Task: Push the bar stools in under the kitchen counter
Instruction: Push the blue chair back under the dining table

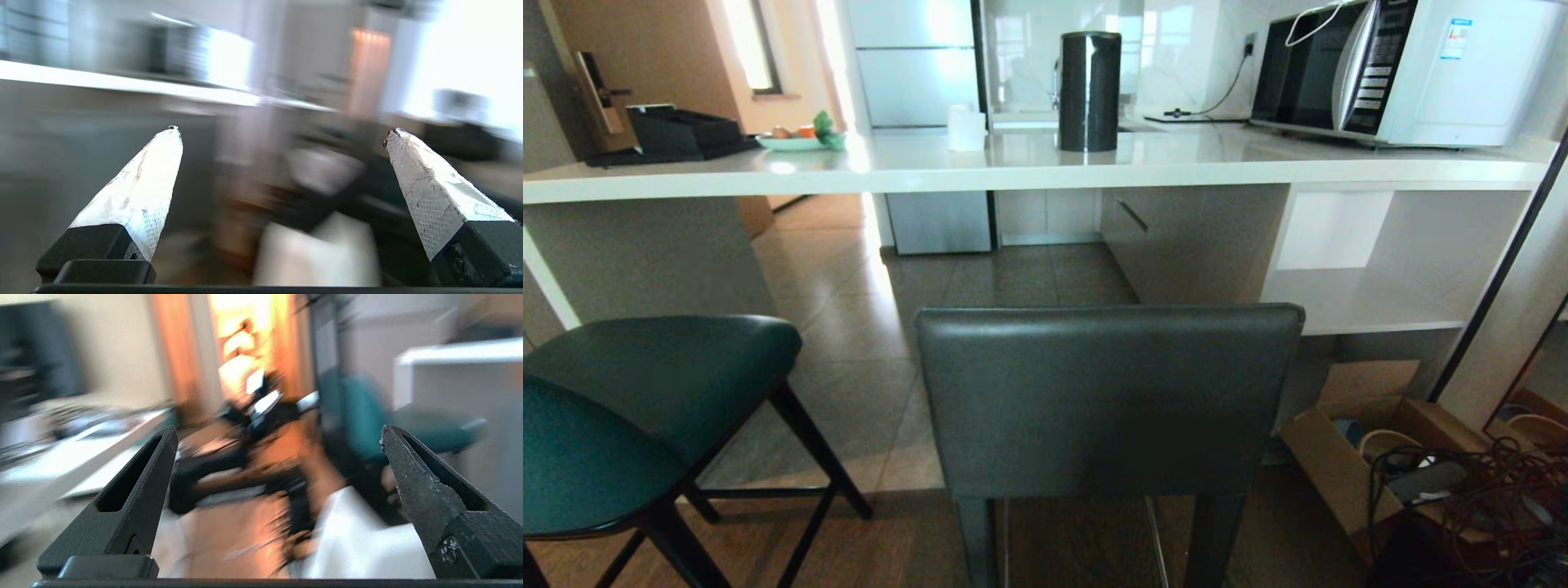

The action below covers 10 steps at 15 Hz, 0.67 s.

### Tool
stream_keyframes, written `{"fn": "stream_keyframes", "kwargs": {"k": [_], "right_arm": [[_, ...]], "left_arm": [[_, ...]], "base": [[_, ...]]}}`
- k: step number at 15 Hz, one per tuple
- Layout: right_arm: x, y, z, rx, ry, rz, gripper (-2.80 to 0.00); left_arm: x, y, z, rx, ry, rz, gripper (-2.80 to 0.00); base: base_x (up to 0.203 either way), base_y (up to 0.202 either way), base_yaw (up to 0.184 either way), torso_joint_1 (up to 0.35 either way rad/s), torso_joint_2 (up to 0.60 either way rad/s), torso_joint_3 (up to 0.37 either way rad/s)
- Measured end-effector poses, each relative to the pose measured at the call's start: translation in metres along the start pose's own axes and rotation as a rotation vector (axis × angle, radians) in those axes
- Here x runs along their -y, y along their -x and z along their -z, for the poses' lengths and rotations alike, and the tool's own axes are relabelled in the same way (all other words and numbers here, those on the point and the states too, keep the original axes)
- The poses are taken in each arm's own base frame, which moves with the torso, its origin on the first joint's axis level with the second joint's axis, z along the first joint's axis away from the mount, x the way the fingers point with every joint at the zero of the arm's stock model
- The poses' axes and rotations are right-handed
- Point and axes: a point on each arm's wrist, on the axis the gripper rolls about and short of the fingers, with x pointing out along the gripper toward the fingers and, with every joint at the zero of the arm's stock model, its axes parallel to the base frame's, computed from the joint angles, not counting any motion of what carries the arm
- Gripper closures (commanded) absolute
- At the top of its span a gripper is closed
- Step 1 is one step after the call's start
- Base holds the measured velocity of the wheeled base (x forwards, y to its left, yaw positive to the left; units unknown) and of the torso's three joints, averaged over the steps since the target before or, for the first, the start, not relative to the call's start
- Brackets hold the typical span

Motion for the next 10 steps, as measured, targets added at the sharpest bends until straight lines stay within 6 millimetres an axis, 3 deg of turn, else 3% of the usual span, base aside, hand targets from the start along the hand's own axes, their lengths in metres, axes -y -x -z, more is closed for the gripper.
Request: {"fn": "stream_keyframes", "kwargs": {"k": [2,5,7,10], "right_arm": [[0.016,0.001,0.002,0.099,0.083,0.14,-2.8],[0.039,0.008,0.012,0.185,0.251,0.514,-2.8],[0.045,0.015,0.021,0.149,0.31,0.727,-2.8],[0.062,0.028,0.045,0.035,0.324,1.0,-2.8]], "left_arm": [[-0.011,0.0,0.005,0.011,-0.132,-0.225,-2.8],[-0.03,0.008,0.026,-0.107,-0.368,-0.493,-2.8],[-0.039,0.014,0.038,-0.194,-0.487,-0.653,-2.8],[-0.046,0.019,0.046,-0.246,-0.515,-0.811,-2.8]], "base": [[0.0,0.0,0.0,0.0,0.0,0.0],[0.0,0.0,0.0,0.0,0.0,0.0],[0.0,0.0,0.0,0.0,0.0,0.0],[0.0,0.0,0.0,0.0,0.0,0.0]]}}
